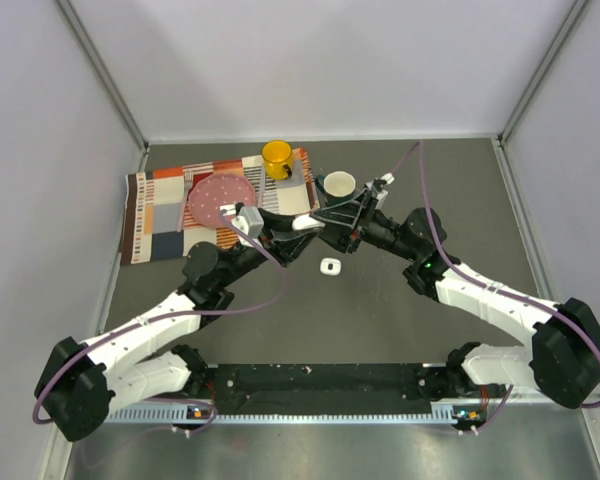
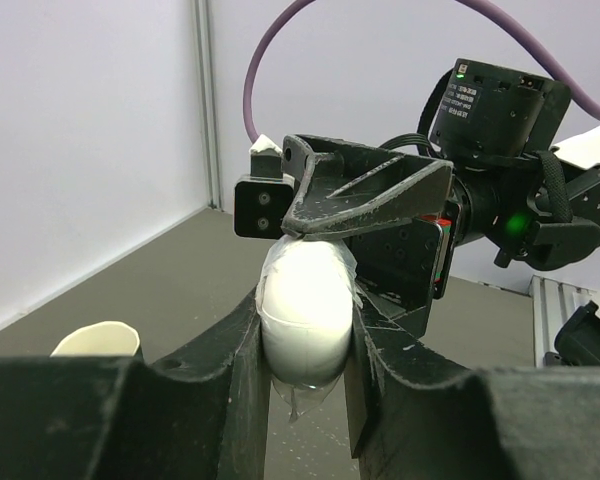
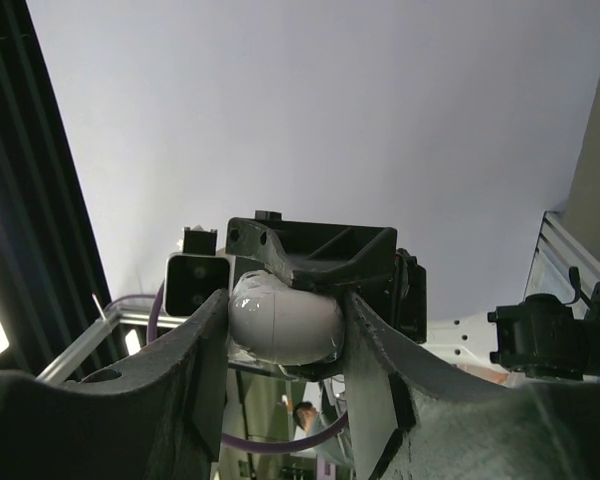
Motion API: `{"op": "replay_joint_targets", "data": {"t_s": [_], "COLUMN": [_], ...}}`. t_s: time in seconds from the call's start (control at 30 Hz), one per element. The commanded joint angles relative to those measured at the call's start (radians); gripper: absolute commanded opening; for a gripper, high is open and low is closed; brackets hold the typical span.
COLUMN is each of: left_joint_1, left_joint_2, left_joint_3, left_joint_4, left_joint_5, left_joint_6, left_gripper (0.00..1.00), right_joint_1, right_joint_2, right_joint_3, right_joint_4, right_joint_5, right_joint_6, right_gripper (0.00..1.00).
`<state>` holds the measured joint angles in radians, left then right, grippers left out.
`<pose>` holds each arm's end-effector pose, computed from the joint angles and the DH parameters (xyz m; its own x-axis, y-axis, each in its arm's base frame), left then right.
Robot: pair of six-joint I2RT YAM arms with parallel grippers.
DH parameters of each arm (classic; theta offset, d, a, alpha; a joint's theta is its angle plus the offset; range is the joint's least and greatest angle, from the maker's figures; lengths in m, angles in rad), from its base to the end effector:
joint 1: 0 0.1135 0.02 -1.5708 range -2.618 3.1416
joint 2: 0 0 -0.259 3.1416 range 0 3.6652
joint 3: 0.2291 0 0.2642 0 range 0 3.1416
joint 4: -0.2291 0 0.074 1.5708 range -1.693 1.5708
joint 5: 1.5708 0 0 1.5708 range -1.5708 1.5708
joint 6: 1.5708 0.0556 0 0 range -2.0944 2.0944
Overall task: Insert the wireless bluetooth earbuds into the charging case
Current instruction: Open the charging case.
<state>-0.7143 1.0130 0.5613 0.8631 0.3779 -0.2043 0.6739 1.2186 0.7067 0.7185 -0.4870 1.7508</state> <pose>0.1798 -0.1831 0.3252 0.1205 -0.3540 -0.9274 0.9077 0.4175 -0.0415 0.2220 0.2106 0.3081 -0.9234 0.3753 0.0808 0.0051 -0.1984 0.9801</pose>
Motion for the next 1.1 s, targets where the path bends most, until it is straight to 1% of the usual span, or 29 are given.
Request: {"op": "replay_joint_targets", "data": {"t_s": [0.0,0.03,0.07,0.1,0.13,0.17,0.2,0.23,0.27,0.3,0.33,0.37,0.43,0.47,0.53,0.57,0.67,0.8,0.9,1.07], "left_joint_1": [-0.004,-0.004,-0.004,-0.004,-0.004,-0.004,-0.004,-0.004,-0.004,-0.002,-0.004,-0.004,-0.002,-0.002,-0.002,-0.002,-0.001,-0.002,-0.002,-0.002], "left_joint_2": [-0.001,-0.002,-0.005,-0.011,-0.016,-0.025,-0.028,-0.033,-0.04,-0.045,-0.048,-0.051,-0.044,-0.031,-0.022,-0.008,0.019,0.064,0.094,0.116], "left_joint_3": [0.043,0.043,0.042,0.035,0.029,0.02,0.002,-0.007,-0.017,-0.03,-0.037,-0.049,-0.061,-0.075,-0.089,-0.096,-0.092,-0.075,-0.067,-0.052], "left_joint_4": [0.04,0.042,0.042,0.051,0.062,0.08,0.12,0.14,0.152,0.172,0.181,0.197,0.27,0.304,0.385,0.408,0.458,0.511,0.557,0.56], "left_joint_5": [0.022,0.026,0.027,0.029,0.03,0.03,0.026,0.016,0.01,0.004,0.01,0.022,0.053,0.077,0.078,0.091,0.116,0.179,0.187,0.214], "left_joint_6": [0.017,0.017,0.014,0.011,0.006,-0.001,-0.004,-0.013,-0.021,-0.03,-0.035,-0.027,-0.02,-0.017,-0.029,-0.03,-0.056,-0.09,-0.121,-0.132], "left_gripper": [0.0,0.0,0.0,0.0,0.0,0.0,0.0,0.0,0.0,0.0,0.0,0.0,0.0,0.0,0.0,0.0,0.0,0.0,0.0,0.0], "right_joint_1": [-0.004,-0.004,-0.007,-0.01,-0.013,-0.02,-0.023,-0.027,-0.025,-0.025,-0.025,-0.027,-0.025,-0.025,-0.027,-0.025,-0.025,-0.007,0.033,0.099], "right_joint_2": [-0.019,-0.028,-0.037,-0.048,-0.083,-0.1,-0.125,-0.173,-0.201,-0.226,-0.272,-0.292,-0.329,-0.355,-0.367,-0.367,-0.352,-0.321,-0.304,-0.266], "right_joint_3": [0.007,0.008,0.011,0.016,0.02,0.034,0.045,0.071,0.089,0.108,0.14,0.151,0.178,0.189,0.232,0.249,0.324,0.378,0.411,0.448], "right_joint_4": [0.043,0.029,0.01,-0.054,-0.086,-0.126,-0.167,-0.283,-0.339,-0.39,-0.471,-0.496,-0.542,-0.589,-0.643,-0.713,-0.847,-0.924,-0.955,-0.978], "right_joint_5": [-0.019,-0.016,-0.009,-0.004,0.004,0.023,0.037,0.056,0.103,0.125,0.143,0.174,0.192,0.206,0.211,0.205,0.179,0.156,0.157,0.183], "right_joint_6": [-0.046,-0.062,-0.11,-0.137,-0.169,-0.25,-0.298,-0.347,-0.457,-0.518,-0.572,-0.676,-0.763,-0.845,-0.91,-0.98,-1.091,-1.183,-1.238,-1.297], "right_gripper": [0.53,0.58,0.62,0.71,0.76,0.82,0.88,0.91,0.94,0.96,0.96,0.96,0.97,0.97,0.97,0.97,0.96,0.95,0.94,0.94]}}
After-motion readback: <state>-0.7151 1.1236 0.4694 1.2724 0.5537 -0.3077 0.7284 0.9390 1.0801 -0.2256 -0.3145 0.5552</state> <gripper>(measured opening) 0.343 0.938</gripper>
